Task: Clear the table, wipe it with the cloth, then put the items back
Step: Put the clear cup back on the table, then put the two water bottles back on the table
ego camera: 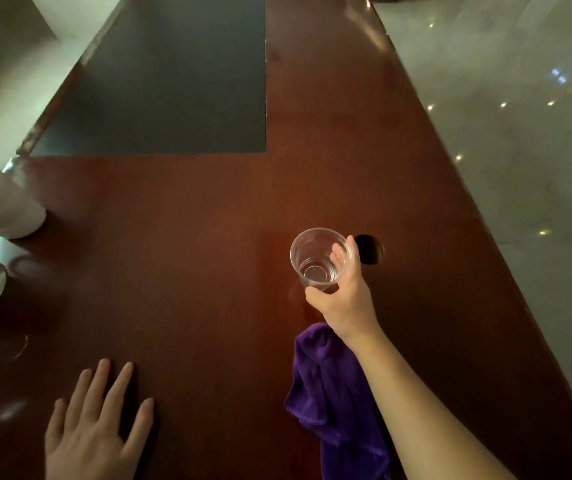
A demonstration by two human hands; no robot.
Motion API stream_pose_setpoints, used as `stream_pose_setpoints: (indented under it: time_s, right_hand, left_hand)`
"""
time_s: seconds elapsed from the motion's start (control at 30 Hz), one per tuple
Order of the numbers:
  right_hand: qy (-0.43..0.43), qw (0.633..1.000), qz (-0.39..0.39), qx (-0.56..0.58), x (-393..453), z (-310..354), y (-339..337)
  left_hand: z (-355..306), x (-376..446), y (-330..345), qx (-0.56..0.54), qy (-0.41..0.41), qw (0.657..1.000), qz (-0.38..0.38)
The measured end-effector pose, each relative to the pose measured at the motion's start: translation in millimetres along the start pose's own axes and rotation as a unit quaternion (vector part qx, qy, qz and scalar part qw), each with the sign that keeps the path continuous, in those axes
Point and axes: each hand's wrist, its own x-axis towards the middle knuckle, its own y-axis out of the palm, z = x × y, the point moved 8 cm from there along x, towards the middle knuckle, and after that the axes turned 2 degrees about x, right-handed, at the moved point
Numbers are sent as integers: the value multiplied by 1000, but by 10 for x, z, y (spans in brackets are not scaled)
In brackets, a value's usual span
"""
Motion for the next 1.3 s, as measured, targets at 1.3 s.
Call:
stream_pose_setpoints:
  time_s: [1.3]
  right_hand:
    - [-221, 886, 76, -400, -527, 1859, 472]
  left_hand:
    - [-553, 329, -2017, 34, 66, 986, -146]
